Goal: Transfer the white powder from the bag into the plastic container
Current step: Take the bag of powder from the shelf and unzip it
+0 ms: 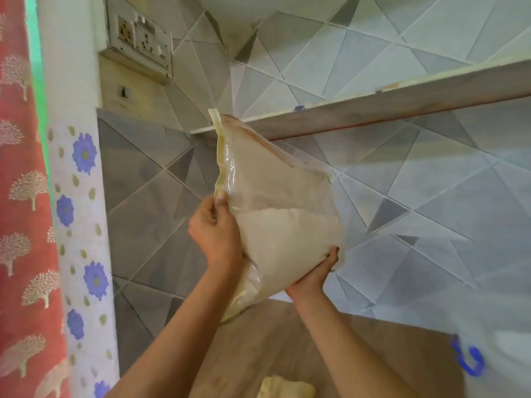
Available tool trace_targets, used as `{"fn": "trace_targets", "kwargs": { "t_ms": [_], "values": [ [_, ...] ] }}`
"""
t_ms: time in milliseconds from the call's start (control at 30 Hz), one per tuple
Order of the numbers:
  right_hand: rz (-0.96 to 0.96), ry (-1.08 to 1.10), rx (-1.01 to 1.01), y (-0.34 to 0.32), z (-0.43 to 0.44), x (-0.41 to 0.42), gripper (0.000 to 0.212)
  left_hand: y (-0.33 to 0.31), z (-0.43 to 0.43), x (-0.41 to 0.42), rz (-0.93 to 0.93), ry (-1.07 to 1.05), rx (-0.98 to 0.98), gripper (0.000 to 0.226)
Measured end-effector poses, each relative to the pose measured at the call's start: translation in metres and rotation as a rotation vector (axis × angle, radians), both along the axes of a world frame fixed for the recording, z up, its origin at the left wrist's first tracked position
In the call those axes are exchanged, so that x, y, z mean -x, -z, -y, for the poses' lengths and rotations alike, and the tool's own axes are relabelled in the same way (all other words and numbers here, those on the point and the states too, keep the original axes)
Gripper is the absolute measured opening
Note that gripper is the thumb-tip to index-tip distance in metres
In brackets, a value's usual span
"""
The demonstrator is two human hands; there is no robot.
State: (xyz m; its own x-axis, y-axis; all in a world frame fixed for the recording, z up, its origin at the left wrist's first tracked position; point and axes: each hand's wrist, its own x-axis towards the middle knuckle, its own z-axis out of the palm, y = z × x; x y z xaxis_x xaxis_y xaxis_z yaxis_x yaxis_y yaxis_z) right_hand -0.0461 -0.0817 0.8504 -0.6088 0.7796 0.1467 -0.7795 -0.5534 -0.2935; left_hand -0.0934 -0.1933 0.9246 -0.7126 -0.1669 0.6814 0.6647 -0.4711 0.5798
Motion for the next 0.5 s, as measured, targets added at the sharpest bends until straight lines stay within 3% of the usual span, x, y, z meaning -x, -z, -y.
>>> {"fn": "trace_targets", "kwargs": {
  "t_ms": [133, 300, 500],
  "values": [
    [0.071, 0.159, 0.094, 0.054, -0.019, -0.040, 0.050, 0.055, -0.036, -0.027, 0.031, 0.057, 0.099, 0.041],
    [0.120, 0.243, 0.183, 0.129, -0.063, -0.063, 0.062, 0.128, -0.085, -0.040, 0.060, 0.213, 0.236, 0.040],
    [0.237, 0.247, 0.243, 0.228, -0.121, -0.073, 0.056, 0.198, -0.121, -0.049, 0.020, 0.260, 0.449, 0.047]
  ]
}}
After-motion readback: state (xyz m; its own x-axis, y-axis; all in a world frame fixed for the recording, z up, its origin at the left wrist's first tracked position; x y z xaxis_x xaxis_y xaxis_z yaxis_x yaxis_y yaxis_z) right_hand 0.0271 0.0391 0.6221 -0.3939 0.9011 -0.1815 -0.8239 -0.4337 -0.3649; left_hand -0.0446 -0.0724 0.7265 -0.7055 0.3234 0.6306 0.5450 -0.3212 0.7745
